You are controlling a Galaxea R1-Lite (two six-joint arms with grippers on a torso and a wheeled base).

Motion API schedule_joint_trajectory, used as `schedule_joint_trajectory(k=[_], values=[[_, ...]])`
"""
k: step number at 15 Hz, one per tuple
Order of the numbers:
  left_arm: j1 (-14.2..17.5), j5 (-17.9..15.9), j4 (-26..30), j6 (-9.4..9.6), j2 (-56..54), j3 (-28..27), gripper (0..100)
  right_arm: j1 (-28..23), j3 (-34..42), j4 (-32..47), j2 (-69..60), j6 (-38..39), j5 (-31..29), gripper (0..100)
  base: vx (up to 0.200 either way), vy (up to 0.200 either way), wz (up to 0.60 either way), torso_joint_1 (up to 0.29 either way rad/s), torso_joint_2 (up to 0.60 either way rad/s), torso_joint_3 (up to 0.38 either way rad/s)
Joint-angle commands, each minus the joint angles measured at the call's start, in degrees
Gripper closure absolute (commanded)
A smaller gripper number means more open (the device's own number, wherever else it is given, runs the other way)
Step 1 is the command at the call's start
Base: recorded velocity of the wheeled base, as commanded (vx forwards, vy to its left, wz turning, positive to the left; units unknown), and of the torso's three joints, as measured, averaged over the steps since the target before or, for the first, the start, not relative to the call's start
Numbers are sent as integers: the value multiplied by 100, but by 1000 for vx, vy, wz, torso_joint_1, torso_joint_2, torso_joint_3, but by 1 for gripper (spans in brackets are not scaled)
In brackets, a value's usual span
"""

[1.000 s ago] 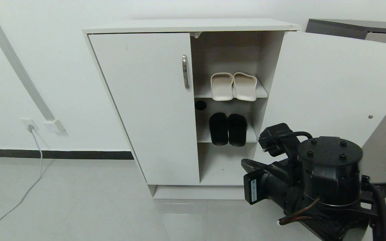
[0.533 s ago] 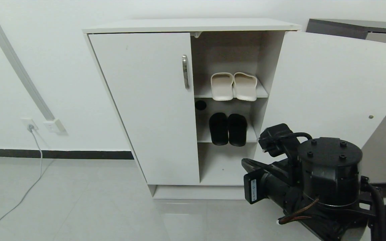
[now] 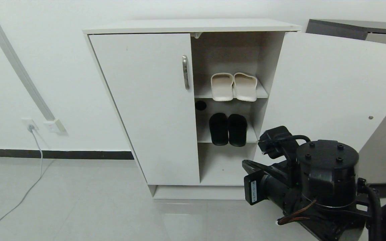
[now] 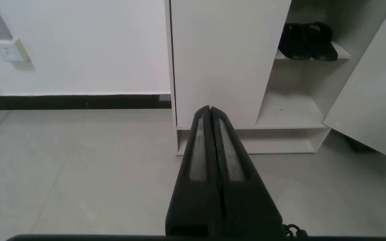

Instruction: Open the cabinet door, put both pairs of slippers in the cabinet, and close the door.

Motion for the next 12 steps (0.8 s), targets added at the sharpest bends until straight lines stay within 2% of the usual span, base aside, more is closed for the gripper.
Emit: schedule_joint_trajectory(k=[1,4,7,12], values=[[-2,2,-6,-1,7,-1,100,0,5,-10,15,-1,3,100,0,0,0,-2,-217,-237],[-2,11,-6,-1,7,-1,100,0,5,-10,24,-27,3,100,0,0,0,27,-204,-338],[6,2,-6,-1,7,-1,100,0,5,-10,24,-45,3,100,0,0,0,35,-554,-360],[-2,2,-6,-1,7,-1,100,0,14,-10,24,-45,3,100,0,0,0,121,-467,-343]])
